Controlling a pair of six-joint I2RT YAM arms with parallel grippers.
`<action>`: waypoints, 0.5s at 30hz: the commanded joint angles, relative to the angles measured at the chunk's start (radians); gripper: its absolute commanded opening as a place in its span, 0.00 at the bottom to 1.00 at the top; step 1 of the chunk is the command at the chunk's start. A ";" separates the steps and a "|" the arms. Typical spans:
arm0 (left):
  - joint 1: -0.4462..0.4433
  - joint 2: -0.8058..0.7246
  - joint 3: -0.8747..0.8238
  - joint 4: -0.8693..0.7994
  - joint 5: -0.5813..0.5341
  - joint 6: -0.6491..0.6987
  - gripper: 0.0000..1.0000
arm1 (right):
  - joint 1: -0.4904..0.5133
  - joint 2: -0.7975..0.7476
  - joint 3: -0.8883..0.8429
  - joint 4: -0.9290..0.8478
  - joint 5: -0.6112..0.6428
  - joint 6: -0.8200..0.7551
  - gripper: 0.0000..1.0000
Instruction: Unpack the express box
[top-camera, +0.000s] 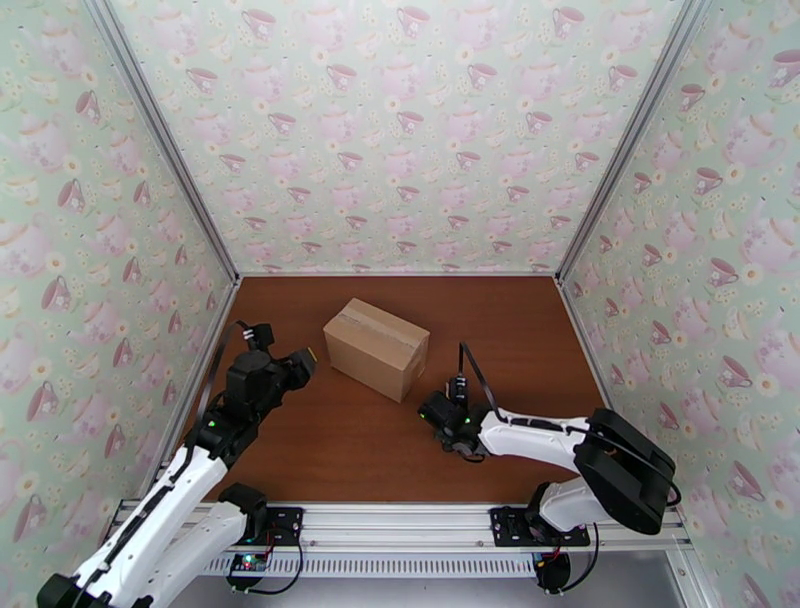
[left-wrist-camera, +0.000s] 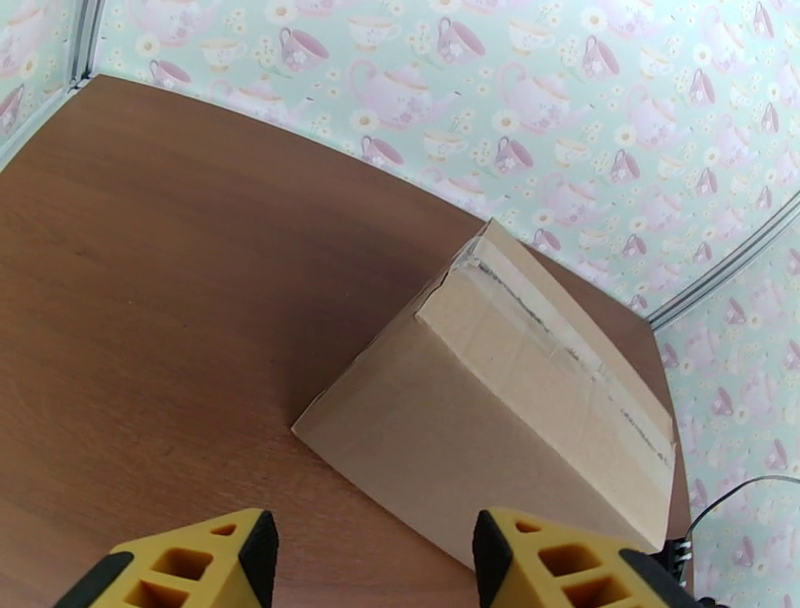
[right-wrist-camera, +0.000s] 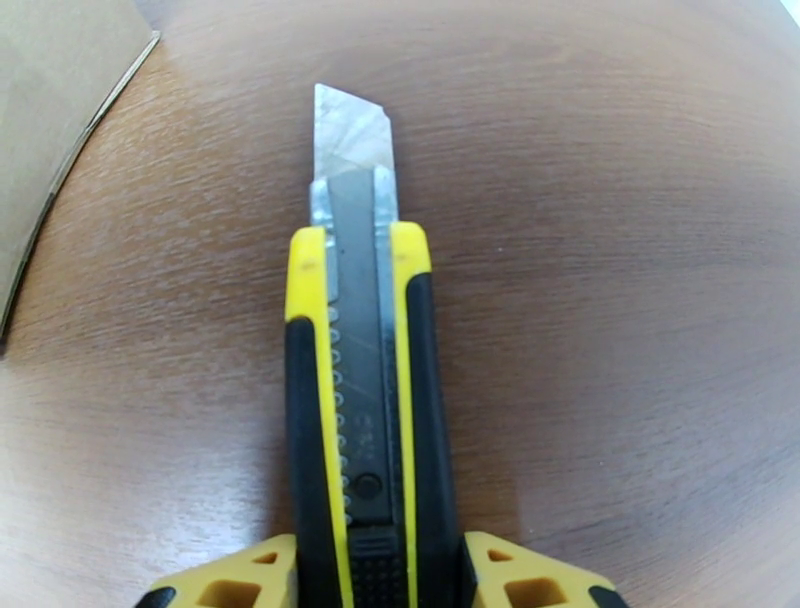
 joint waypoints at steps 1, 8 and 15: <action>-0.006 -0.003 0.066 -0.042 0.037 0.036 0.57 | -0.009 -0.101 0.023 -0.103 0.032 -0.051 0.25; -0.012 0.044 0.205 -0.146 0.242 0.066 0.57 | -0.008 -0.365 0.175 -0.275 0.082 -0.230 0.20; -0.078 0.154 0.358 -0.215 0.429 0.049 0.57 | -0.009 -0.412 0.377 -0.347 0.074 -0.425 0.00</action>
